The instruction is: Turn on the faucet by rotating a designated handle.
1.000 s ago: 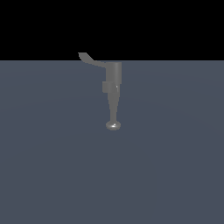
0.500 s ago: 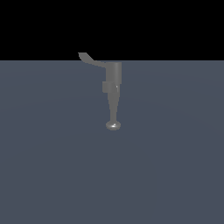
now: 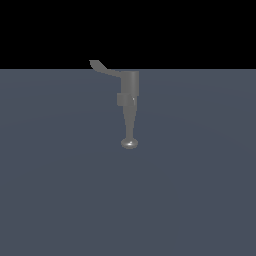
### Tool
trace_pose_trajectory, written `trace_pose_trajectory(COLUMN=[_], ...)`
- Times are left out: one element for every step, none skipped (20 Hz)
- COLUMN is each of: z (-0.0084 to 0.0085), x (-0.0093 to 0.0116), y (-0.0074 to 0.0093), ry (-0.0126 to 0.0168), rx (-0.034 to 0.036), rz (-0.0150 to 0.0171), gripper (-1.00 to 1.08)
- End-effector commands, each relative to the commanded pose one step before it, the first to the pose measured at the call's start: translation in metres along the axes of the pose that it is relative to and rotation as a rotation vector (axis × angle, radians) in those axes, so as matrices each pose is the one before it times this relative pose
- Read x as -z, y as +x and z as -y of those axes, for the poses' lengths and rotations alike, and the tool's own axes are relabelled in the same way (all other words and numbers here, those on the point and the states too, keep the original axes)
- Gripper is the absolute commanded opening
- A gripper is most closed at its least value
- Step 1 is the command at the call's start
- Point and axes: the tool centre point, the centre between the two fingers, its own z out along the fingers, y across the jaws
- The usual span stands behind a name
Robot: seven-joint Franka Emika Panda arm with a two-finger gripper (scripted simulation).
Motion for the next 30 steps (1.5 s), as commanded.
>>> trace_pose_trajectory(z=[0.00820,0.00347,0.00357,0.00367,0.00377,0.00386,0.00395,0.00404,0.00412,0.00420,0.00428,0.00435,0.00442,0.00448,0.00454,0.00459,0.00464,0.00469,0.00472,0.00476,0.00479,0.00481,0.00483,0.00484,0.00485,0.00485,0.00485,0.00484,0.00483,0.00480], x=[-0.00322,-0.00145,-0.00153,-0.00162,-0.00170,-0.00178,-0.00186,-0.00194,-0.00202,-0.00210,-0.00218,-0.00225,-0.00233,-0.00241,-0.00248,-0.00256,-0.00263,-0.00270,-0.00277,-0.00284,-0.00291,-0.00298,-0.00304,-0.00311,-0.00317,-0.00323,-0.00329,-0.00335,-0.00341,-0.00347], y=[0.01086,0.00405,0.00397,0.00387,0.00377,0.00366,0.00356,0.00344,0.00333,0.00320,0.00308,0.00296,0.00283,0.00270,0.00256,0.00242,0.00228,0.00214,0.00199,0.00184,0.00169,0.00154,0.00139,0.00124,0.00108,0.00092,0.00076,0.00060,0.00044,0.00029], ry=[0.00773,0.00246,0.00228,0.00210,0.00193,0.00176,0.00160,0.00144,0.00129,0.00114,0.00101,0.00088,0.00076,0.00064,0.00054,0.00044,0.00036,0.00028,0.00022,0.00016,0.00012,0.00009,0.00006,0.00005,0.00005,0.00006,0.00008,0.00011,0.00015,0.00021], rx=[-0.06358,-0.02506,-0.02515,-0.02520,-0.02527,-0.02534,-0.02539,-0.02543,-0.02550,-0.02552,-0.02557,-0.02562,-0.02563,-0.02567,-0.02569,-0.02569,-0.02571,-0.02572,-0.02573,-0.02572,-0.02572,-0.02571,-0.02569,-0.02568,-0.02565,-0.02562,-0.02559,-0.02555,-0.02551,-0.02548], rz=[0.00423,0.00159,0.00155,0.00150,0.00144,0.00137,0.00129,0.00120,0.00110,0.00099,0.00087,0.00075,0.00062,0.00048,0.00033,0.00018,0.00002,-0.00014,-0.00031,-0.00048,-0.00065,-0.00083,-0.00101,-0.00119,-0.00137,-0.00155,-0.00173,-0.00191,-0.00209,-0.00227], gripper=[-1.00,-1.00,-1.00,-1.00,-1.00,-1.00,-1.00,-1.00,-1.00,-1.00,-1.00,-1.00,-1.00,-1.00,-1.00,-1.00,-1.00,-1.00,-1.00,-1.00,-1.00,-1.00,-1.00,-1.00,-1.00,-1.00,-1.00,-1.00,-1.00,-1.00])
